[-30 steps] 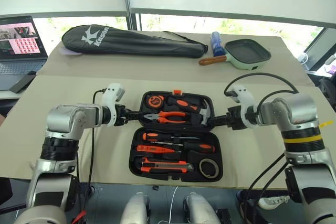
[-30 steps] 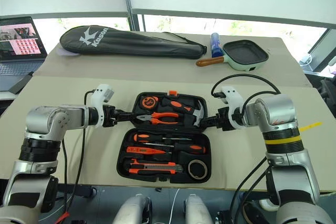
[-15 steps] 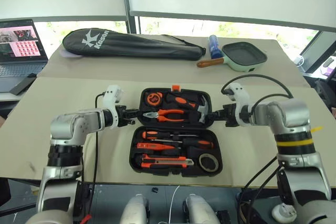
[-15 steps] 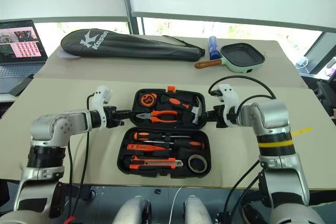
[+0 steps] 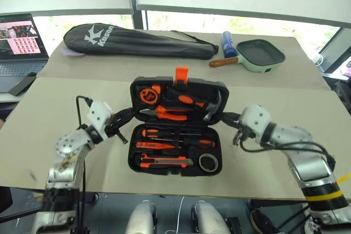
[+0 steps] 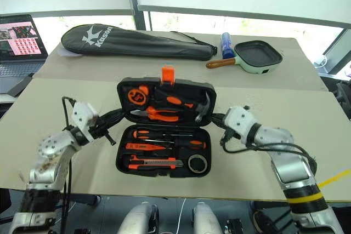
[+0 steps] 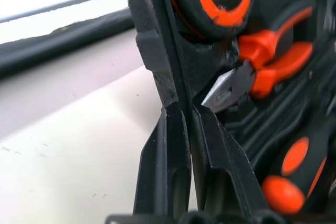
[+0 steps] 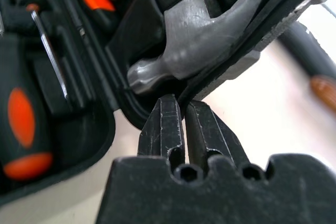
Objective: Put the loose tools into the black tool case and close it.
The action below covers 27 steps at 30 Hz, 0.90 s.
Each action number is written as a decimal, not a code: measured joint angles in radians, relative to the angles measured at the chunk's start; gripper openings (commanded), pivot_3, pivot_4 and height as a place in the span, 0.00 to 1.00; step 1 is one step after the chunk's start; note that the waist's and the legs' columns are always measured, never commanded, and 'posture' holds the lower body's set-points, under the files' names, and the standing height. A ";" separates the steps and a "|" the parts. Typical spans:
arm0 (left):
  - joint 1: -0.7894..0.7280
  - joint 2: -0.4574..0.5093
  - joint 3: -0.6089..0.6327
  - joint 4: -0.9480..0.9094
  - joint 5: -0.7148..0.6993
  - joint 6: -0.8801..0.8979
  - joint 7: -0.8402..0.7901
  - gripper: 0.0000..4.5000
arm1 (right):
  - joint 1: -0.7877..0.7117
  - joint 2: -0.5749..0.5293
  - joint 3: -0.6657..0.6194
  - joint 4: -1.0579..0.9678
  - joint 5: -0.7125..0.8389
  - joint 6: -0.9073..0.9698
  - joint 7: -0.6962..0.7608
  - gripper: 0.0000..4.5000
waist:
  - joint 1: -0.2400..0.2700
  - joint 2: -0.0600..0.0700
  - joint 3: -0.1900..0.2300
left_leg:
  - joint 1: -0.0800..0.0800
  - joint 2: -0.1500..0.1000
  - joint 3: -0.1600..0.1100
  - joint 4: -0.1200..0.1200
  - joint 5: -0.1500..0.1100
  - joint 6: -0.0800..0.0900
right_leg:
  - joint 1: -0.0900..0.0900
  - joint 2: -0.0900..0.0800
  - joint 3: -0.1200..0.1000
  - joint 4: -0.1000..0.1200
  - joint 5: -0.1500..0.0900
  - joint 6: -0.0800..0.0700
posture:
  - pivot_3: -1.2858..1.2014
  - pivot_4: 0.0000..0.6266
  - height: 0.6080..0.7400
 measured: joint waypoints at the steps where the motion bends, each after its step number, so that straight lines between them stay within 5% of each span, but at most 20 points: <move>1: 0.033 0.027 -0.005 0.010 0.035 -0.102 -0.003 0.13 | 0.027 -0.014 0.007 0.027 -0.054 -0.130 -0.028 0.00 | 0.000 0.000 0.000 | 0.004 0.000 0.002 -0.001 0.000 0.000 | 0.004 0.000 0.000 -0.001 0.000 0.000 | 0.52 0.24 1.00; 2: 0.045 0.036 -0.006 0.023 0.056 -0.152 -0.002 0.13 | 0.036 -0.021 0.011 0.045 -0.093 -0.201 -0.049 0.00 | -0.001 0.000 0.000 | 0.006 0.001 0.003 -0.002 0.000 0.000 | 0.006 0.000 0.000 -0.002 0.000 0.000 | 0.52 0.24 1.00; 5: 0.110 0.074 -0.013 0.095 0.124 -0.310 0.000 0.34 | 0.061 -0.039 0.021 0.136 -0.240 -0.448 -0.157 0.00 | -0.004 0.002 -0.001 | 0.023 0.001 0.006 -0.008 0.000 0.000 | 0.021 0.000 0.001 -0.007 -0.001 0.000 | 0.52 0.24 1.00; 12: 0.216 0.144 0.021 0.164 0.059 -0.330 -0.036 0.91 | 0.161 -0.077 0.017 0.225 -0.262 -0.579 -0.203 0.53 | -0.003 0.001 -0.001 | 0.028 0.004 0.007 -0.009 0.000 0.000 | 0.025 0.000 0.002 -0.007 -0.001 -0.001 | 0.52 0.24 1.00; 13: 0.223 0.153 0.034 0.164 0.037 -0.300 -0.042 0.91 | 0.174 -0.090 0.016 0.235 -0.262 -0.579 -0.202 0.61 | -0.002 0.001 -0.001 | 0.028 0.005 0.007 -0.009 0.000 0.000 | 0.025 0.000 0.001 -0.006 -0.001 -0.001 | 0.52 0.24 1.00; 16: 0.223 0.193 0.058 0.180 -0.018 -0.217 -0.071 0.91 | 0.224 -0.126 -0.012 0.238 -0.217 -0.562 -0.180 0.61 | -0.001 0.001 -0.001 | 0.028 0.005 0.007 -0.009 0.000 0.000 | 0.025 0.000 0.001 -0.006 -0.001 -0.001 | 0.52 0.24 1.00; 19: 0.186 0.207 0.074 0.200 -0.063 -0.129 -0.095 0.76 | 0.313 -0.184 -0.046 0.213 -0.059 -0.473 -0.088 0.45 | 0.003 0.000 -0.001 | 0.030 0.005 0.007 -0.009 0.000 0.000 | 0.028 0.000 0.001 -0.007 -0.001 -0.001 | 0.52 0.24 1.00; 25: -0.024 0.172 0.024 0.190 -0.105 0.098 -0.102 0.28 | 0.550 -0.291 -0.066 -0.125 0.291 -0.130 0.131 0.00 | 0.007 0.000 -0.001 | 0.031 0.004 0.004 -0.008 0.000 0.000 | 0.031 0.001 0.000 -0.007 -0.001 0.000 | 0.52 0.24 1.00; 27: -0.092 0.164 -0.019 0.187 -0.098 0.157 -0.107 0.13 | 0.573 -0.307 -0.052 -0.218 0.321 -0.045 0.164 0.00 | 0.006 -0.001 -0.002 | 0.030 0.003 0.004 -0.008 0.000 0.000 | 0.031 0.002 0.000 -0.007 -0.001 0.000 | 0.52 0.24 1.00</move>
